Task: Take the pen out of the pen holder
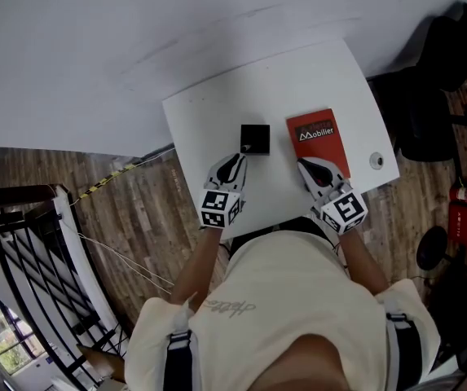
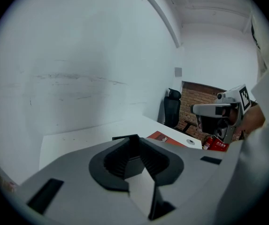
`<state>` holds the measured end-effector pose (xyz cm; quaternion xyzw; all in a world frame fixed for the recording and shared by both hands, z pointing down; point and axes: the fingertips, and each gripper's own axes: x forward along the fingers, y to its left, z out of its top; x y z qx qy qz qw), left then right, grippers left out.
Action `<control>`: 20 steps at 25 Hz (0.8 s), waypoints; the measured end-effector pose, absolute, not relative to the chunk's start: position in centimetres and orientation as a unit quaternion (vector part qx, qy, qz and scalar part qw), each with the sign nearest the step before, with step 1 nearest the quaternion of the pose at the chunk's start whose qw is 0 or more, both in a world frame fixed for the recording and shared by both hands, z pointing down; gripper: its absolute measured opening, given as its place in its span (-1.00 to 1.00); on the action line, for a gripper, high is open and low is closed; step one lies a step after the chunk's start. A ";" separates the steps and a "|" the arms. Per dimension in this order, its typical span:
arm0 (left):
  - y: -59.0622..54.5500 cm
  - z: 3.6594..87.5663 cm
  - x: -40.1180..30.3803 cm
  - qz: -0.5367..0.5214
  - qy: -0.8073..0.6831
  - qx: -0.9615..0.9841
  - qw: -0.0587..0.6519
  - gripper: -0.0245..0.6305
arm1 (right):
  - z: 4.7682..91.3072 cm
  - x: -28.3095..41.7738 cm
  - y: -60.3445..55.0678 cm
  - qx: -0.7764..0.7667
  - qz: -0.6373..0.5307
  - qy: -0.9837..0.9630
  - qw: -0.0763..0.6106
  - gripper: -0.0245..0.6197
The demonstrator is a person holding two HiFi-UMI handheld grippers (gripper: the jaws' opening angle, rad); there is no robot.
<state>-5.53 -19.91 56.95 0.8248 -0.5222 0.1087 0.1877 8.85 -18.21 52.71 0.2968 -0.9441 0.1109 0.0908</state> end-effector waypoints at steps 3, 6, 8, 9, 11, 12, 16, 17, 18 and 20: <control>-20.6 57.2 -5.3 0.108 -0.518 0.827 0.189 -0.59 | 52.7 9.2 -18.5 0.297 0.109 -0.944 0.093 -0.90; -20.9 57.9 -5.2 0.115 -0.520 0.824 0.193 -0.59 | 53.0 9.9 -18.7 0.302 0.113 -0.942 0.095 -0.90; -21.2 58.5 -5.3 0.123 -0.521 0.822 0.195 -0.59 | 53.0 10.0 -18.9 0.303 0.112 -0.941 0.097 -0.90; -21.4 58.8 -5.3 0.127 -0.521 0.821 0.197 -0.59 | 53.1 10.0 -18.9 0.302 0.112 -0.942 0.099 -0.90; -21.8 59.5 -5.4 0.132 -0.521 0.819 0.202 -0.59 | 53.2 10.1 -19.0 0.301 0.113 -0.941 0.101 -0.90; -21.9 59.9 -5.3 0.134 -0.522 0.818 0.203 -0.59 | 53.2 10.1 -19.0 0.301 0.114 -0.941 0.102 -0.90; -22.6 60.8 -5.3 0.140 -0.524 0.814 0.207 -0.59 | 53.6 10.4 -19.4 0.300 0.119 -0.941 0.103 -0.90; -22.7 61.0 -5.3 0.142 -0.525 0.813 0.208 -0.59 | 53.6 10.4 -19.5 0.299 0.119 -0.941 0.104 -0.90; -22.9 61.1 -5.3 0.143 -0.525 0.813 0.209 -0.59 | 53.6 10.4 -19.6 0.298 0.120 -0.941 0.104 -0.90; -23.1 61.4 -5.2 0.147 -0.525 0.812 0.209 -0.59 | 53.7 10.3 -19.8 0.295 0.121 -0.942 0.105 -0.90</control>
